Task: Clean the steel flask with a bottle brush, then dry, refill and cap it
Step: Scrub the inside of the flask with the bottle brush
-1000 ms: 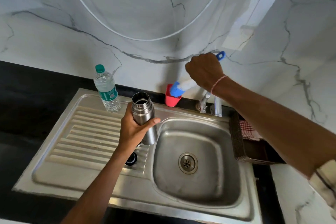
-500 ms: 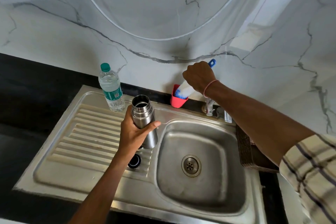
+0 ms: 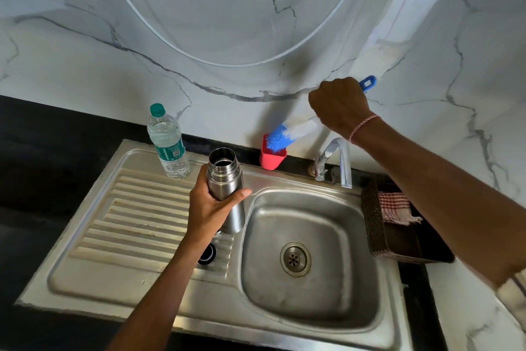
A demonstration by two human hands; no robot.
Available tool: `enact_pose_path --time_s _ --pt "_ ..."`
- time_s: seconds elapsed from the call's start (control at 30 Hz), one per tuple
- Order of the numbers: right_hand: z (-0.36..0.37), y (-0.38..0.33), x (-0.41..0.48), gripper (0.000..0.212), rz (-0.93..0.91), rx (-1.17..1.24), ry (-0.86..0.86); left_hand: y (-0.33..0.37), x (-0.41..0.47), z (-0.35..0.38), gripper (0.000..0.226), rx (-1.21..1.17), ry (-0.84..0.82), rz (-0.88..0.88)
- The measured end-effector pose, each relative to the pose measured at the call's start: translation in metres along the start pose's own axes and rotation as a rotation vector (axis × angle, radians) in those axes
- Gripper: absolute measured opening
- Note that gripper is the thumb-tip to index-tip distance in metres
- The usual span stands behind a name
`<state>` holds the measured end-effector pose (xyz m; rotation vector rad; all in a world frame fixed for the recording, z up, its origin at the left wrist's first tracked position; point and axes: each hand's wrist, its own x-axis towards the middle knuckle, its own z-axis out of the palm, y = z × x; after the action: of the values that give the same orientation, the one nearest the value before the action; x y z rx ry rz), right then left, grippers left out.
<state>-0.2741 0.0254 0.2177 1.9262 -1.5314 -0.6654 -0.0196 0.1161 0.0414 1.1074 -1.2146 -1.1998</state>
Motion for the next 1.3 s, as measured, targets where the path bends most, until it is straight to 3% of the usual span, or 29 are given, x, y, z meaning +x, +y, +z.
enact_pose_path --time_s 0.27,0.43,0.53,0.67,0.8,0.87,0.97,1.1,1.3 --pt "-0.025 0.03 -0.043 0.003 0.242 0.114 0.012 0.008 -0.015 0.005 0.063 0.033 -0.024 0.004" --pt "-0.02 0.036 -0.076 0.012 0.434 0.233 0.027 0.012 -0.024 0.001 0.068 0.051 -0.014 -0.014" --pt "-0.003 0.023 -0.095 0.008 0.554 0.356 0.025 0.016 -0.03 -0.001 0.068 0.064 -0.005 -0.013" --pt "0.023 -0.003 -0.102 0.009 0.602 0.405 -0.033 0.019 -0.036 -0.002 0.067 0.074 -0.007 -0.002" --pt "0.027 -0.016 -0.094 0.014 0.509 0.324 -0.114 0.018 -0.04 0.001 0.068 0.063 -0.005 0.0" --pt "0.021 -0.015 -0.082 0.02 0.405 0.307 -0.085 0.018 -0.041 0.004 0.066 0.051 0.0 -0.004" --pt "0.014 -0.015 -0.056 0.011 0.216 0.235 -0.024 0.015 -0.043 0.007 0.061 0.038 -0.001 0.0" --pt "0.019 -0.033 -0.024 0.02 -0.002 0.155 0.046 0.013 -0.046 0.009 0.058 0.045 -0.001 -0.012" --pt "0.037 -0.058 -0.001 0.026 -0.1 0.134 -0.015 0.008 -0.05 -0.001 0.064 0.048 0.01 -0.03"
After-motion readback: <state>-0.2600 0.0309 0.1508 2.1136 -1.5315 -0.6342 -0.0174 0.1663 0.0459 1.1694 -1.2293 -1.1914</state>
